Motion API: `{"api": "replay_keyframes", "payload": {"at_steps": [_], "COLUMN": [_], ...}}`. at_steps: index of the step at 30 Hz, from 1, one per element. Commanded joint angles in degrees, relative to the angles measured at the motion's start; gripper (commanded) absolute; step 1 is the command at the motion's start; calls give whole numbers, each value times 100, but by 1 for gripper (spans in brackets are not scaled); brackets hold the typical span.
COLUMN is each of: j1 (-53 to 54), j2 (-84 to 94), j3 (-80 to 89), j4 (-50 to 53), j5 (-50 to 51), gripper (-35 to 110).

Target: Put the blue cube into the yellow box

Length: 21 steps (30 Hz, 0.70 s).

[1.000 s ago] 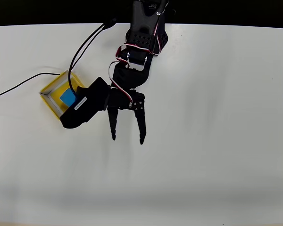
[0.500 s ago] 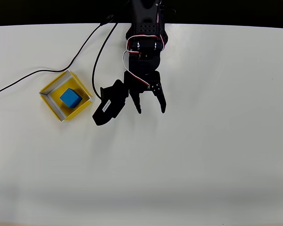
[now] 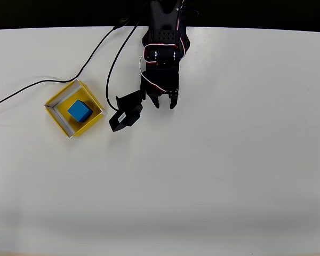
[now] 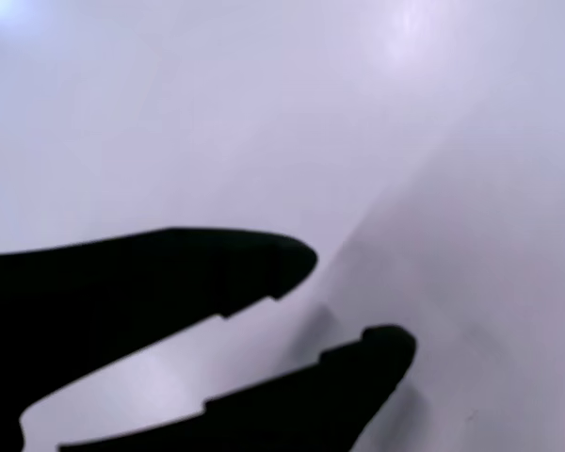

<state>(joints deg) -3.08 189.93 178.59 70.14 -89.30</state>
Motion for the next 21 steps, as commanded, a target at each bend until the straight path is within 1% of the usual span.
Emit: {"api": "replay_keyframes", "payload": {"at_steps": [1,5,7,9,21], "j1": [-26,-18,44,53,211], "j2": [176,176,176,176,176], "j3": [158,158,158,158,158], "j4": [132,694,773,773,703], "j5": [-26,-272,-308,-290,264], "gripper": [9,5,5,0,0]}}
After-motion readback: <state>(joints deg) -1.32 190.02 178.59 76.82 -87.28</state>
